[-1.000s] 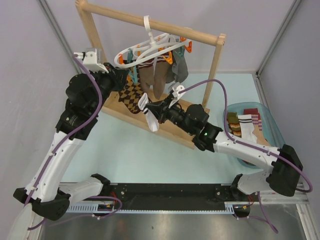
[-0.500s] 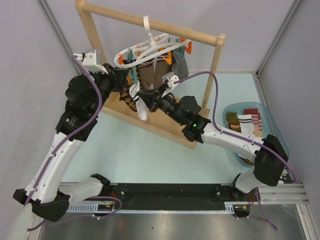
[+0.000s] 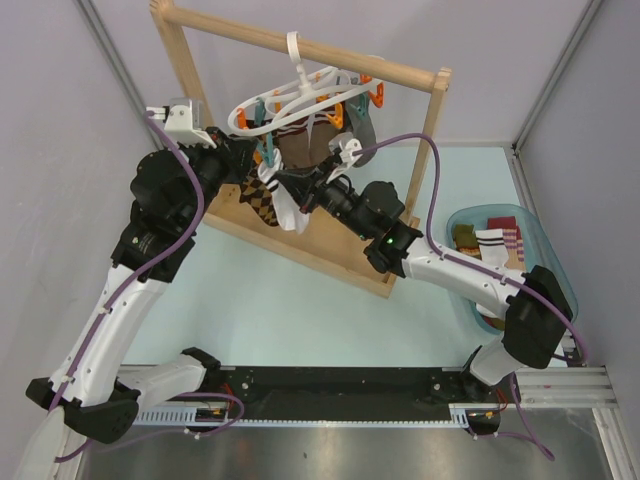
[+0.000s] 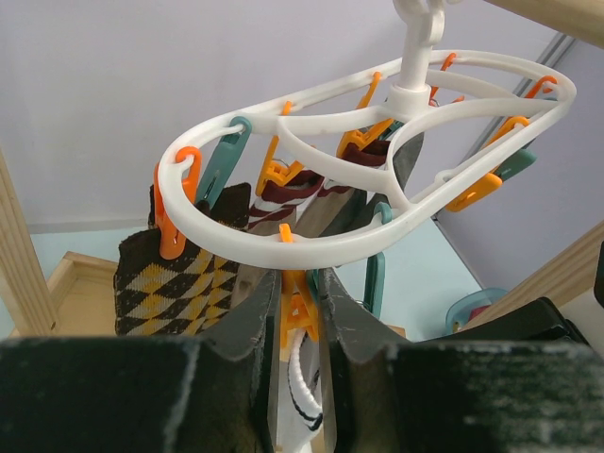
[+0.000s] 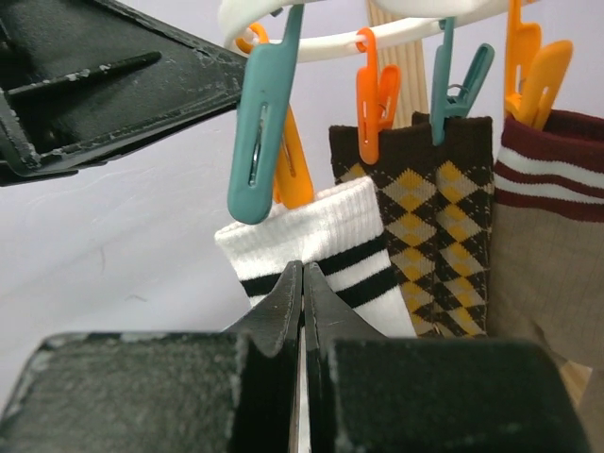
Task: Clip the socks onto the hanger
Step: Clamp the sock onto the hanger.
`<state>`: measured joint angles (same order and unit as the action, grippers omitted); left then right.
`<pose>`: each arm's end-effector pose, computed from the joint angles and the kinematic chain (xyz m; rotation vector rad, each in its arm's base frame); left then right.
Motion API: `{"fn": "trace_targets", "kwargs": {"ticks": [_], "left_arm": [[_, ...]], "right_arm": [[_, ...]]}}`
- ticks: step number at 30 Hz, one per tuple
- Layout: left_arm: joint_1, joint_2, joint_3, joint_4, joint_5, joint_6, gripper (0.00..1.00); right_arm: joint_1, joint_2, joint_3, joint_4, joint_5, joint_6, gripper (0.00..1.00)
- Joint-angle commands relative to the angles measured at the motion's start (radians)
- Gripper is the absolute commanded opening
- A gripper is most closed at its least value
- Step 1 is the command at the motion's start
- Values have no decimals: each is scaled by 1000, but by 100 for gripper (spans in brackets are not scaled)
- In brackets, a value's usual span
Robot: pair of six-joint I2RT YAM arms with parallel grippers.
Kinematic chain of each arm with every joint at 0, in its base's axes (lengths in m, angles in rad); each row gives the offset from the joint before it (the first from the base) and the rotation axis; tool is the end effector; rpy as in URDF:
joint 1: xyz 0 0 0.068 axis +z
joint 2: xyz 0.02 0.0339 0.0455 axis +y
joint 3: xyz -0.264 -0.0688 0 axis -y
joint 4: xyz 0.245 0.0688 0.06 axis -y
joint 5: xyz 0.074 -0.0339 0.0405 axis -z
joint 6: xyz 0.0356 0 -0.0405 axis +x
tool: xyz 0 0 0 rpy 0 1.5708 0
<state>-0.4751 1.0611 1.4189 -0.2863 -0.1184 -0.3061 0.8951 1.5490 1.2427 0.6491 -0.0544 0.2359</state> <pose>0.1875 -0.0917 0.4938 0.0319 1.5232 -0.5385 0.2293 0.2892 0.3976 -0.4654 1.2065 1.0120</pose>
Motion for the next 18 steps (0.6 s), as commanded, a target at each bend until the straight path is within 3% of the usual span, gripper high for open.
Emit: {"fn": "trace_targets", "kwargs": {"ticks": [1, 18], "left_arm": [[1, -26, -11, -86, 49, 19, 0], [1, -27, -8, -96, 54, 19, 0]], "right_arm": [[-1, 16, 58, 63, -25, 5, 0], [-5, 37, 101, 81, -36, -3, 0]]}}
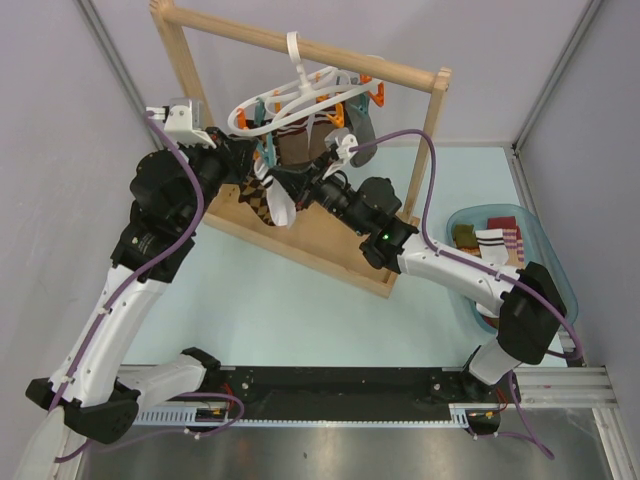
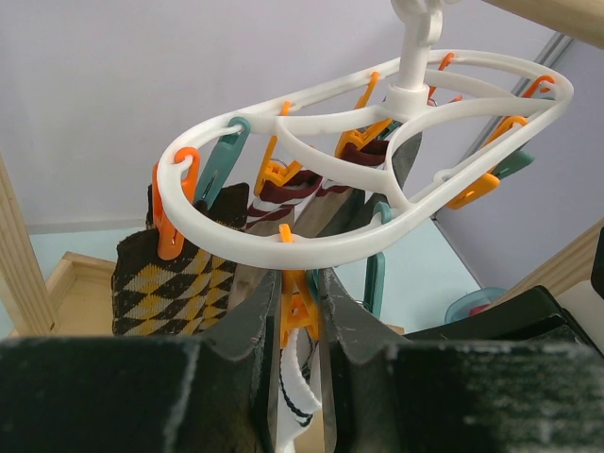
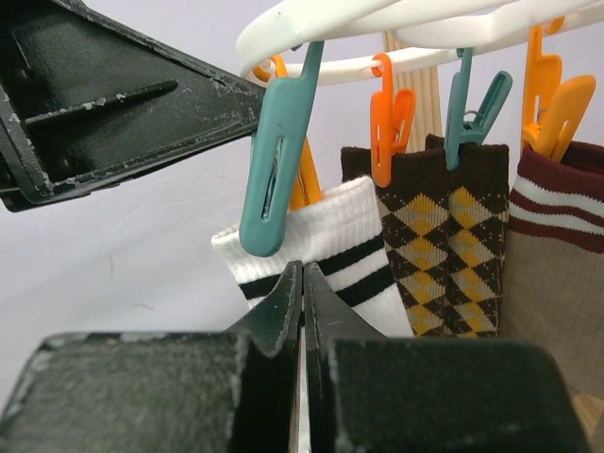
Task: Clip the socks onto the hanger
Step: Clamp the sock onto the hanger.
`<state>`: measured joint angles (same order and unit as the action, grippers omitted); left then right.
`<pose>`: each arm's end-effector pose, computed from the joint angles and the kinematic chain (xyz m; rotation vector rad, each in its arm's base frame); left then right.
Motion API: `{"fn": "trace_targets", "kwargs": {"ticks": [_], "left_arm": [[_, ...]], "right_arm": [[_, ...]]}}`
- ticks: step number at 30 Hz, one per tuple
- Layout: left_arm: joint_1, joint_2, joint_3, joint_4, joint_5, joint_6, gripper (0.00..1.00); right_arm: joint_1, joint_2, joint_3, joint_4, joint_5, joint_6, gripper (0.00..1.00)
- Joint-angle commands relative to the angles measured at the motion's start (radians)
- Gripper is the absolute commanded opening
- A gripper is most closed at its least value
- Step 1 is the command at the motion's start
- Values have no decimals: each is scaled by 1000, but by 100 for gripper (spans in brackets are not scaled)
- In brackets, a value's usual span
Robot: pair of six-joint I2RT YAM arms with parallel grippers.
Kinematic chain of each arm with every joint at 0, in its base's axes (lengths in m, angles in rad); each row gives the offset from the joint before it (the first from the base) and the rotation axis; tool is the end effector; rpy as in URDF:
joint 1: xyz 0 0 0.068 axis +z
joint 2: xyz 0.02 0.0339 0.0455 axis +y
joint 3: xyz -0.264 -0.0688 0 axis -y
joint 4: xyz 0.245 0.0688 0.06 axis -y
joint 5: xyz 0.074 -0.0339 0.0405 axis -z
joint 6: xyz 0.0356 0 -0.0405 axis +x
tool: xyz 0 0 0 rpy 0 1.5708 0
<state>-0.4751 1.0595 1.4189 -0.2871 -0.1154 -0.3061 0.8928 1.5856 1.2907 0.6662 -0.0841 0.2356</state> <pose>0.1870 -0.0916 0.4940 0.0342 1.5226 -0.5410 0.2346 0.2961 0.4034 -0.4815 1.1712 1.0334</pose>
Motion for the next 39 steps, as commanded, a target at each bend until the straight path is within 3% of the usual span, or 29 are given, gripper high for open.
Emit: {"fn": "trace_targets", "kwargs": {"ticks": [1, 4, 5, 10, 11, 15, 19, 23, 33, 39], "left_arm": [[1, -26, -8, -93, 51, 19, 0], [1, -27, -8, -93, 51, 18, 2], [0, -26, -8, -93, 51, 18, 14], [1, -35, -5, -92, 54, 21, 44], [1, -35, -2, -95, 51, 21, 53], [1, -50, 8, -103, 37, 25, 68], [1, -65, 25, -121, 19, 25, 80], [1, -82, 41, -155, -1, 21, 85], [-14, -59, 155, -277, 36, -48, 92], [-155, -4, 256, -348, -105, -76, 99]], "right_arm": [[-3, -1, 55, 64, -6, -2, 0], [-2, 4, 61, 64, -6, -2, 0], [-3, 2, 61, 64, -5, -4, 0], [-3, 7, 67, 65, -3, -2, 0], [-3, 10, 68, 64, -2, -1, 0], [-2, 10, 73, 65, -2, -2, 1], [-2, 7, 73, 55, 0, -4, 25], [3, -7, 73, 16, 12, -16, 49], [11, -128, 38, -193, 111, -88, 71], [18, -257, 1, -394, 204, -133, 85]]}}
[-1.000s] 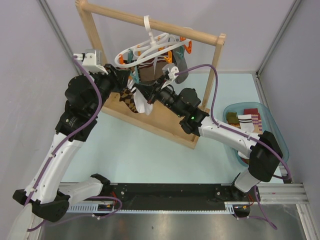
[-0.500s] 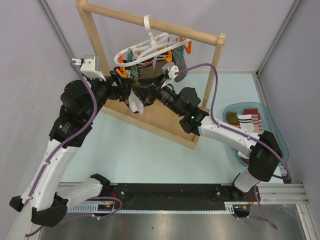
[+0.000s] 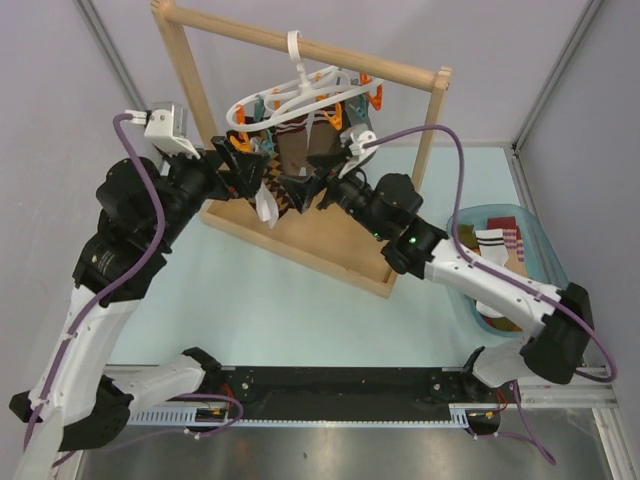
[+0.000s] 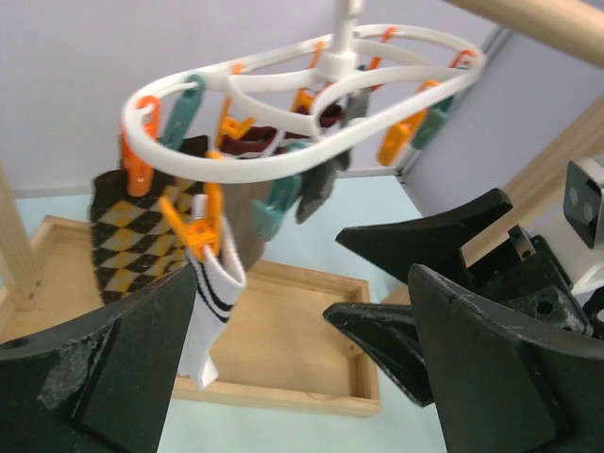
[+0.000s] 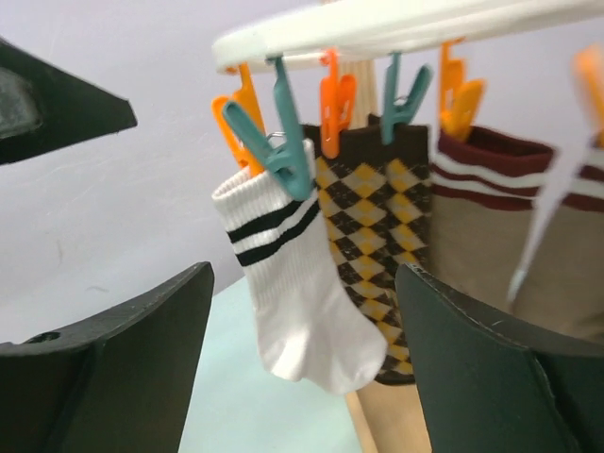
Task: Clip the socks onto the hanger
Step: Clamp the sock onto the hanger, then open the clamp at the hanger.
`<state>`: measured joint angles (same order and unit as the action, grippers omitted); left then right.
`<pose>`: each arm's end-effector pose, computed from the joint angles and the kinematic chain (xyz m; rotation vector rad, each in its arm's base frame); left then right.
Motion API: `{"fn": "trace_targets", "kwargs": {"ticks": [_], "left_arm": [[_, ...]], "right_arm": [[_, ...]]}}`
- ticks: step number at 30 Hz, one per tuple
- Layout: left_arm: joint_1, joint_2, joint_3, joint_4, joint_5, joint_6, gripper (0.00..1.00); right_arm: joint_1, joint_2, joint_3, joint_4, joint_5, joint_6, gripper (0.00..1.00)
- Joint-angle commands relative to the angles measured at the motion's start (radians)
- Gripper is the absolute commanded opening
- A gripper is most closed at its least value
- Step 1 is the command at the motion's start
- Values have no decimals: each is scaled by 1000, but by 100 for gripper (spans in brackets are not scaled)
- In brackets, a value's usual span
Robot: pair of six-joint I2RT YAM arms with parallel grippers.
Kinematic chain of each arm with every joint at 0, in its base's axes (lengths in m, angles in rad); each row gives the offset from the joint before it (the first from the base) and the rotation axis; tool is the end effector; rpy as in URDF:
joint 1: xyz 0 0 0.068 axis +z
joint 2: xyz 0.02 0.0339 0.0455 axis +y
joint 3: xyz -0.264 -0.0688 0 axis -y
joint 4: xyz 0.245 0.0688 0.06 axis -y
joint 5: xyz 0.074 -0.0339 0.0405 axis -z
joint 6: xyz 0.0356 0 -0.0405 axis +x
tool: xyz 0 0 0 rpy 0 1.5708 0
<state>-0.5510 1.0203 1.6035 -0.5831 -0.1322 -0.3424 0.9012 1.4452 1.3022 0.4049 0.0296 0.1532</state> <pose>0.1410 -0.0812 0.5235 0.0612 1.6010 -0.5952 0.2142 0.2689 0.4283 -0.4728 1.2766 0.8751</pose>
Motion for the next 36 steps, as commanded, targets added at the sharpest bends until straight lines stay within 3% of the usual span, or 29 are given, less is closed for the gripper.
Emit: {"fn": "trace_targets", "kwargs": {"ticks": [1, 9, 16, 26, 36], "left_arm": [[-96, 50, 103, -82, -111, -44, 100], [-262, 135, 182, -121, -458, -79, 100], [-417, 233, 220, -61, -788, -64, 100], [-434, 287, 164, 68, -937, -15, 93], [-428, 360, 176, 137, -991, 36, 78]], "right_arm": [[11, -153, -15, -162, 113, -52, 86], [12, -357, -118, -365, 193, -96, 92], [-24, -505, -213, -385, 216, -98, 93], [-108, -631, -305, -396, 170, -66, 93], [-186, -707, -346, -400, 112, -43, 93]]}}
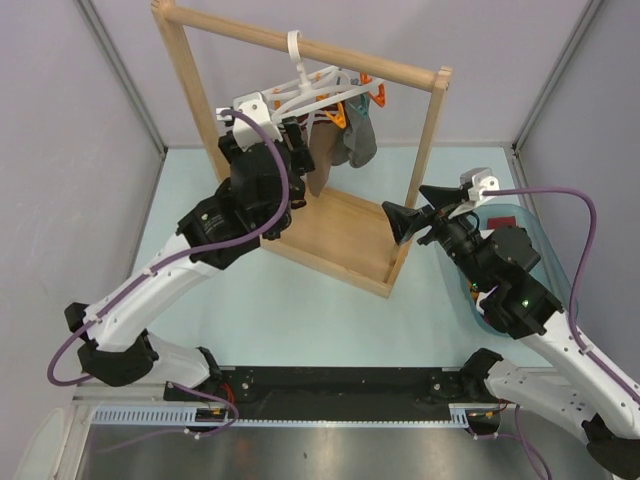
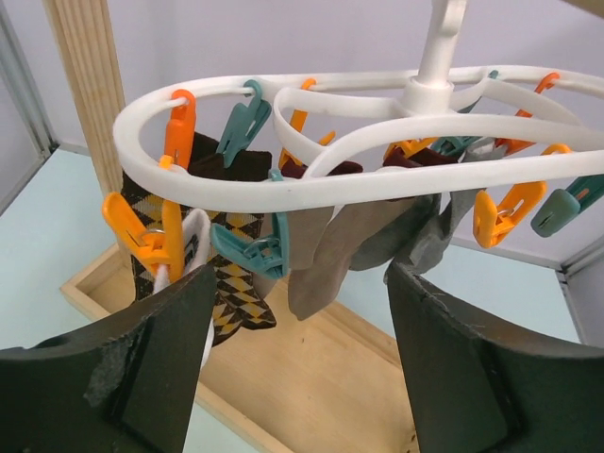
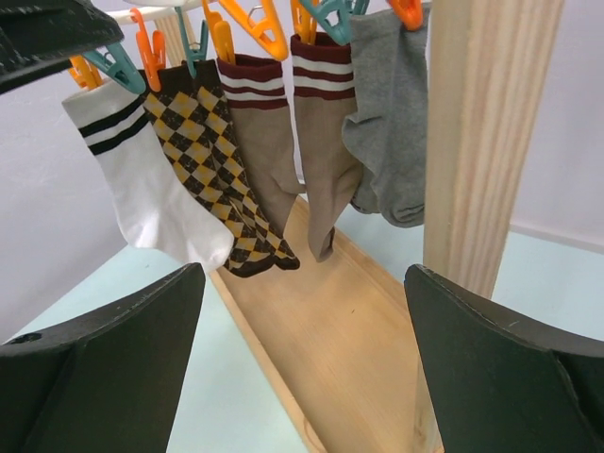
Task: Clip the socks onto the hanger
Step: Open the clamp at the hanger.
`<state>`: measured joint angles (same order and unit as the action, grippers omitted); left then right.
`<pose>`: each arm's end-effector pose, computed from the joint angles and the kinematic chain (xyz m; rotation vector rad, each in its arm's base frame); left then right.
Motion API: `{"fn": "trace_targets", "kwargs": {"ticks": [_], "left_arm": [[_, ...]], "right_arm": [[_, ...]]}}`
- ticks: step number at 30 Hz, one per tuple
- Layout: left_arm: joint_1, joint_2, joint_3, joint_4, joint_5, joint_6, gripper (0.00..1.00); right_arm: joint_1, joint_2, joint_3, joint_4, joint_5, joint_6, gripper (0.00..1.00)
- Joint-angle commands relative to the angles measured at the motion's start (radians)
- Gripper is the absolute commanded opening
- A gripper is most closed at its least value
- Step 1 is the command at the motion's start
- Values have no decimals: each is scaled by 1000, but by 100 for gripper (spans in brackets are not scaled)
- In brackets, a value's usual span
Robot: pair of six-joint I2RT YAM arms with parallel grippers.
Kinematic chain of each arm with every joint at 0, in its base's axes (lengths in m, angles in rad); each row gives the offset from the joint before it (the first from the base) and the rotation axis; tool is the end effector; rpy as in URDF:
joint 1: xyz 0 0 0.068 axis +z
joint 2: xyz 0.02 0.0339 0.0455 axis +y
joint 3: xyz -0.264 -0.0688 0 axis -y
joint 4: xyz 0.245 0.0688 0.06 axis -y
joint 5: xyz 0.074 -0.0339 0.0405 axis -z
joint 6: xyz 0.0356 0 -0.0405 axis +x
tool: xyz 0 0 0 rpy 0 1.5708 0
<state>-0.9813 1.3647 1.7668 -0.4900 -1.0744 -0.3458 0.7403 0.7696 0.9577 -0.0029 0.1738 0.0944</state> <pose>0.1698 -0.1975 0.5150 -0.2915 1.5877 -0.1343 0.1275 0.1081 0.4220 -0.3060 1.3789 0.5741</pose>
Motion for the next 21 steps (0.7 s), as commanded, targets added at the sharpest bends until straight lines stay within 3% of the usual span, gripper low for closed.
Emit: {"fn": "trace_targets", "kwargs": {"ticks": [1, 21], "left_arm": [[7, 19, 17, 42, -50, 37, 77], [116, 33, 10, 4, 79, -39, 71]], "right_arm": [[-30, -36, -4, 7, -37, 18, 93], [-107, -26, -19, -22, -108, 51, 92]]}}
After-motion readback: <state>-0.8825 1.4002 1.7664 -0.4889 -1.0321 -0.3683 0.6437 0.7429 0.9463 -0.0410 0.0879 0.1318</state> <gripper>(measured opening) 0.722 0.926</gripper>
